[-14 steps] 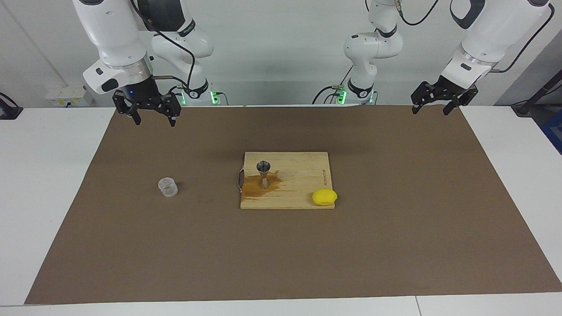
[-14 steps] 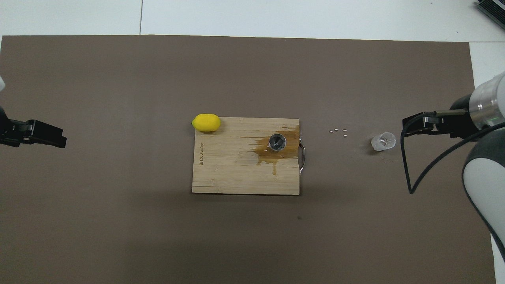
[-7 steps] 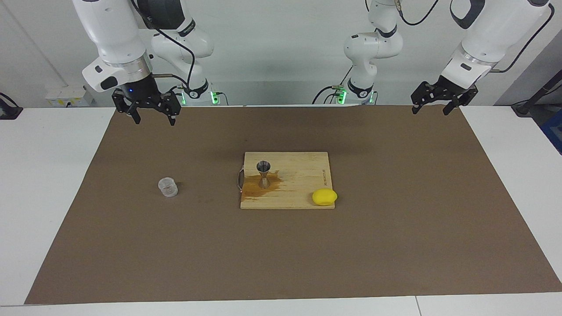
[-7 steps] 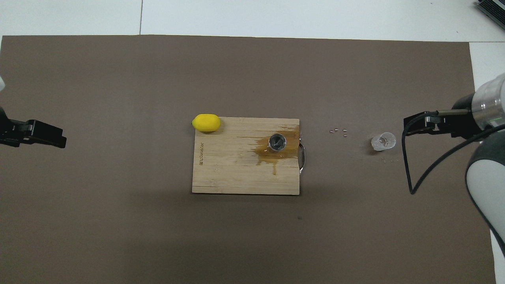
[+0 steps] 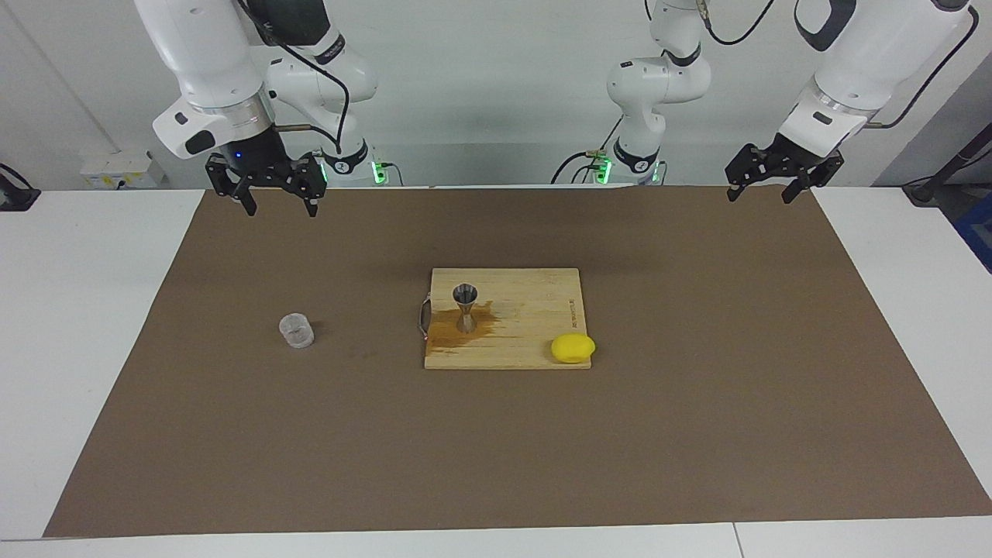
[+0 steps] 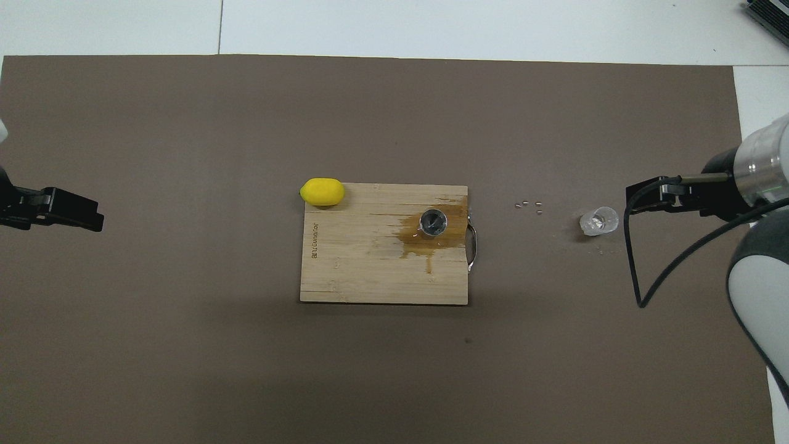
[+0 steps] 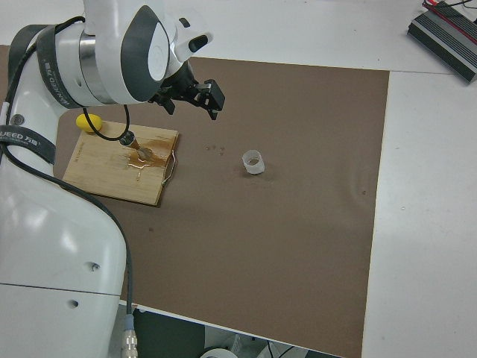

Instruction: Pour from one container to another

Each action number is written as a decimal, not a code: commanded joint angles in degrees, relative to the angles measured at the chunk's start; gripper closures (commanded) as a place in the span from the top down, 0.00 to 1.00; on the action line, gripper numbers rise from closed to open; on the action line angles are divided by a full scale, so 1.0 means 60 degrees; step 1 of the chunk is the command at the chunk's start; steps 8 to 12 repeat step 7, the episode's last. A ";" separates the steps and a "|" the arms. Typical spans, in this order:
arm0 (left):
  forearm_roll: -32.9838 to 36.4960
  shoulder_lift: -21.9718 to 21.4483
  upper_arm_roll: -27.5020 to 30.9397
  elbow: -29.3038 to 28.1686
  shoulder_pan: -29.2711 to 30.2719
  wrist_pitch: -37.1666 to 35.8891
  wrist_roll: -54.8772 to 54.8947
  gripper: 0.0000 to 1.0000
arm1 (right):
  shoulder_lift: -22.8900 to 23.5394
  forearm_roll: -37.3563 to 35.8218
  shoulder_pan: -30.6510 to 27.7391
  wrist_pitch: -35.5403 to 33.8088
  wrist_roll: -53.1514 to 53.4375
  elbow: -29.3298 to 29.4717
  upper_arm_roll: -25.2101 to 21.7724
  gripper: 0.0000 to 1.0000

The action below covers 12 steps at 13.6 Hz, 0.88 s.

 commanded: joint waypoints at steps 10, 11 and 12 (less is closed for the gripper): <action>0.0199 -0.0139 0.0043 -0.0106 -0.0057 -0.0076 -0.0027 1.00 | -0.0235 0.0061 -0.0090 0.0057 -0.0885 -0.0246 0.0013 1.00; 0.0199 -0.0139 0.0043 -0.0106 -0.0057 -0.0076 -0.0027 1.00 | -0.0235 0.0061 -0.0090 0.0057 -0.0885 -0.0246 0.0013 1.00; 0.0199 -0.0139 0.0043 -0.0106 -0.0057 -0.0076 -0.0027 1.00 | -0.0235 0.0061 -0.0090 0.0057 -0.0885 -0.0246 0.0013 1.00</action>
